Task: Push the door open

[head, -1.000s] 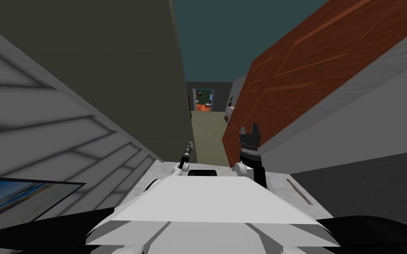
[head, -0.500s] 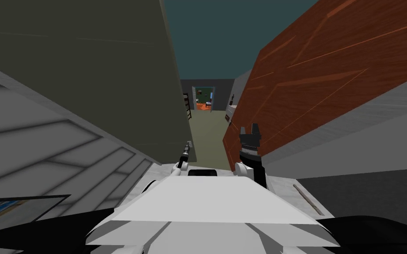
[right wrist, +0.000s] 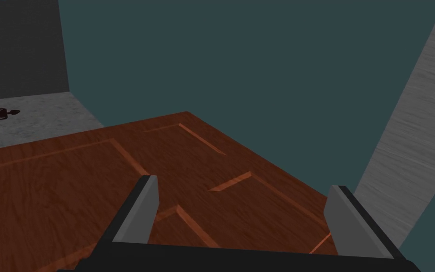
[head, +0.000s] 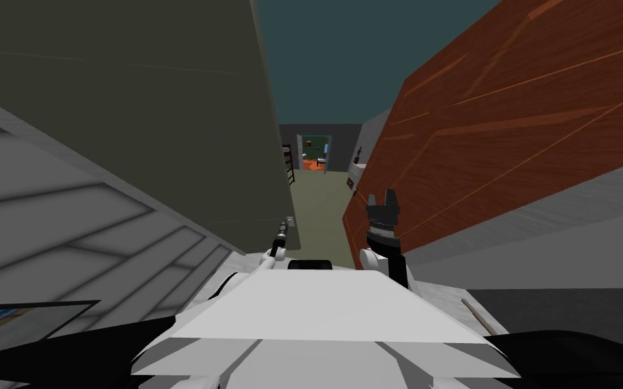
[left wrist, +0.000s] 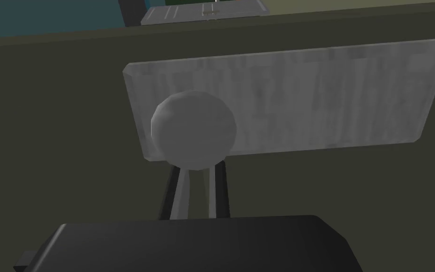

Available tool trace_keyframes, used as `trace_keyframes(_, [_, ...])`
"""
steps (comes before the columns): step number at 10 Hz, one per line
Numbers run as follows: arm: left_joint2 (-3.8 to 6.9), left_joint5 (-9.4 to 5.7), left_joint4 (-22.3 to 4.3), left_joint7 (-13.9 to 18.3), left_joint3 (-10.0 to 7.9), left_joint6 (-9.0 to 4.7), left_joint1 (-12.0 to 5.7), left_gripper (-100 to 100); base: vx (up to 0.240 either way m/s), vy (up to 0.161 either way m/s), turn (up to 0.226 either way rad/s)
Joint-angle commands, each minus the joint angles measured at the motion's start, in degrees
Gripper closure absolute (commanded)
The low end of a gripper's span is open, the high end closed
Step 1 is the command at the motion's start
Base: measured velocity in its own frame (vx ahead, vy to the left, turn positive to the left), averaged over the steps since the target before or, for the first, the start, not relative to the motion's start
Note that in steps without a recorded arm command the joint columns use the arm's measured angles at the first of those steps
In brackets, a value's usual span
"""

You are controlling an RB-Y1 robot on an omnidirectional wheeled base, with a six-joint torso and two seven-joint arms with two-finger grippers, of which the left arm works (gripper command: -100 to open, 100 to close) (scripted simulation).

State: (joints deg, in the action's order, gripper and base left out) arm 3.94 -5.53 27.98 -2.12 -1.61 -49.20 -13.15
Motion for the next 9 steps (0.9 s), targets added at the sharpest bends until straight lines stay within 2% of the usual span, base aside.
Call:
trace_keyframes(1, [0.34,-0.03,2.9,-0.1,-0.16,1.03,1.41,100,0.080,-0.006,0.021])
trace_keyframes(2, [0.12,-0.16,2.0,0.0,-0.18,0.71,0.81,-100,-0.094,-0.026,0.041])
trace_keyframes(5, [-0.28,-0.38,2.2,0.1,-0.28,1.24,0.56,-100,-0.186,-0.067,0.043])
trace_keyframes(9, [-1.47,-0.71,2.6,0.2,-0.42,2.02,0.21,-100,-0.191,-0.073,0.043])
